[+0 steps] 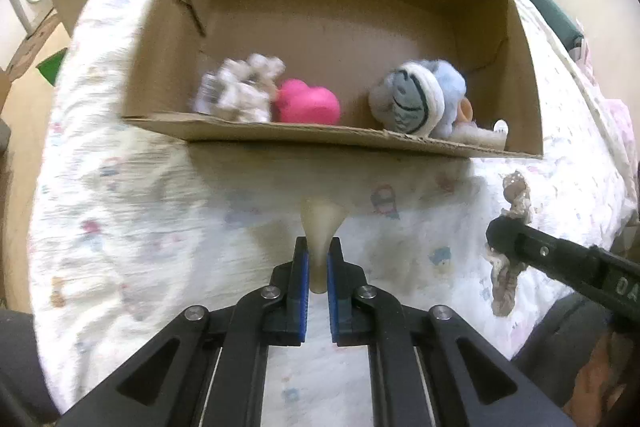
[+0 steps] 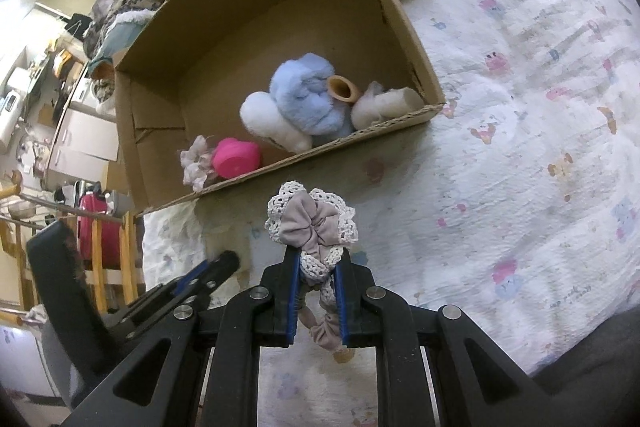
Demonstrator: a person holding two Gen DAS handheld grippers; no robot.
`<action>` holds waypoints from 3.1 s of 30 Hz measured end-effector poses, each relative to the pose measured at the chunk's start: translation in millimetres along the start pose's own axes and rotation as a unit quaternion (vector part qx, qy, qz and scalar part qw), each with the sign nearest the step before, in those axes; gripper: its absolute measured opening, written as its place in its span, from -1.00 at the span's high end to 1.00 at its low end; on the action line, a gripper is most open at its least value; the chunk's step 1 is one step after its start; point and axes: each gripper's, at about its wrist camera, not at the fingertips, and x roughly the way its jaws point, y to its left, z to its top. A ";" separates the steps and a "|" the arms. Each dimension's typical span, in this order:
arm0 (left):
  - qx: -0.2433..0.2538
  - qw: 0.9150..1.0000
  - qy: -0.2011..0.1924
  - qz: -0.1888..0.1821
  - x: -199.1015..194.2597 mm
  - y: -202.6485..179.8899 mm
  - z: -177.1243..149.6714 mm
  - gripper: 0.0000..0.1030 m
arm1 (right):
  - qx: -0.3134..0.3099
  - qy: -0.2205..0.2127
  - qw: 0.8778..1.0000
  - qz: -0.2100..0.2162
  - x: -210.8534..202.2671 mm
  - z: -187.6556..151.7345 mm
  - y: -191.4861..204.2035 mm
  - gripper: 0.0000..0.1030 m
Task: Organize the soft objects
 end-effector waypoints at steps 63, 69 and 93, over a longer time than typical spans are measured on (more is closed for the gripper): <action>0.040 0.993 -0.107 0.013 -28.3 26.3 61.4 0.10 | -0.140 -0.101 0.984 0.041 13.8 43.2 60.6 0.52; 0.040 0.990 -0.132 0.004 -40.1 22.1 60.9 -0.25 | -0.120 -0.134 0.982 0.063 -2.4 46.6 54.4 -0.42; 0.038 0.980 -0.189 0.046 -118.8 32.3 26.1 -0.95 | -0.149 -0.198 0.968 -0.034 -89.7 -6.8 52.7 -1.00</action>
